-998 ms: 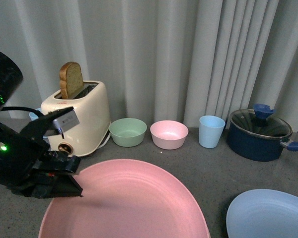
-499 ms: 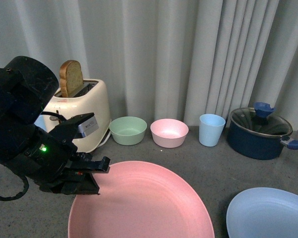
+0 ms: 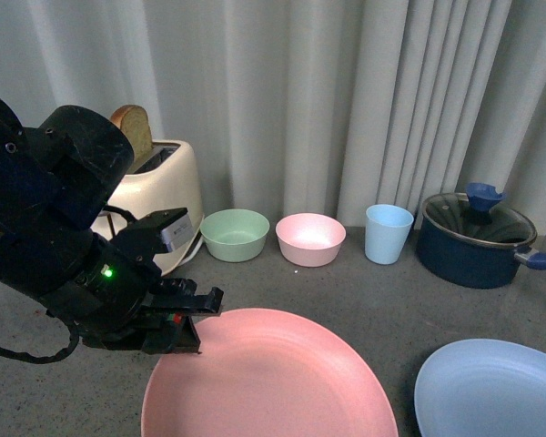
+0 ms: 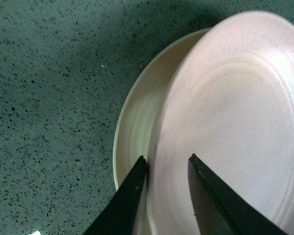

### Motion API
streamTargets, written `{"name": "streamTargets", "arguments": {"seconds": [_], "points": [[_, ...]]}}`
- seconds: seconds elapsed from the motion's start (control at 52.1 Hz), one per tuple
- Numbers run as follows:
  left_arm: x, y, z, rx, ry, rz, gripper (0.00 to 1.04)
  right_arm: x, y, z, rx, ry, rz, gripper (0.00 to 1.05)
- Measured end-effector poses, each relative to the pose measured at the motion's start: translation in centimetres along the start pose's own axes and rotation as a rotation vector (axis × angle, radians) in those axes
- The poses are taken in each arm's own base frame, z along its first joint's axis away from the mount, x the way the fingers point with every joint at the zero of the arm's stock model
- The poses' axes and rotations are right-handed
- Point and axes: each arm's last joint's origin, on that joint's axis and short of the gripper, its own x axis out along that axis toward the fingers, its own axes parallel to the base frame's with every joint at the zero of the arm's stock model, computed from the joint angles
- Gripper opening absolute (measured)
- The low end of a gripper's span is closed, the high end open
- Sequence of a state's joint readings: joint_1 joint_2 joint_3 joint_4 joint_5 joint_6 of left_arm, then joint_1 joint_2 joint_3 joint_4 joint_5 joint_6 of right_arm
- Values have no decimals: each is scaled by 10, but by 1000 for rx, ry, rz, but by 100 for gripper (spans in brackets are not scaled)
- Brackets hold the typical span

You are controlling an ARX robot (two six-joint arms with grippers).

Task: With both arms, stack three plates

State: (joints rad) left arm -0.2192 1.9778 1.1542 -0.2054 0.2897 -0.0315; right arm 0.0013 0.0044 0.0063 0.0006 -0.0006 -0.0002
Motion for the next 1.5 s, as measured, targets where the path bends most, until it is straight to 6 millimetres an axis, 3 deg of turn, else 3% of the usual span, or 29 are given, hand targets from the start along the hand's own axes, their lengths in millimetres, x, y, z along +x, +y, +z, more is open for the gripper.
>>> {"name": "streamTargets", "arguments": {"seconds": [0.115,0.25,0.326,0.461,0.557,0.633,0.768,0.883,1.075,1.497], "points": [[-10,6,8,-38,-53,-14,52,0,0,0,0,0,0,97],[-58,18,24,-63,-196,-15,84,0,0,0,0,0,0,97],[-88,22,23,-38,-304,28,100,0,0,0,0,0,0,97],[-118,15,4,59,-493,145,98,0,0,0,0,0,0,97],[-123,11,3,87,-511,148,98,0,0,0,0,0,0,97],[-111,14,-12,76,-740,367,83,0,0,0,0,0,0,97],[-121,15,-47,65,-986,446,60,0,0,0,0,0,0,97],[-138,11,-68,68,-1060,450,39,0,0,0,0,0,1,97],[-141,10,-105,68,-1029,437,5,0,0,0,0,0,0,97],[-157,7,-155,61,-1036,445,4,0,0,0,0,0,0,97]]}}
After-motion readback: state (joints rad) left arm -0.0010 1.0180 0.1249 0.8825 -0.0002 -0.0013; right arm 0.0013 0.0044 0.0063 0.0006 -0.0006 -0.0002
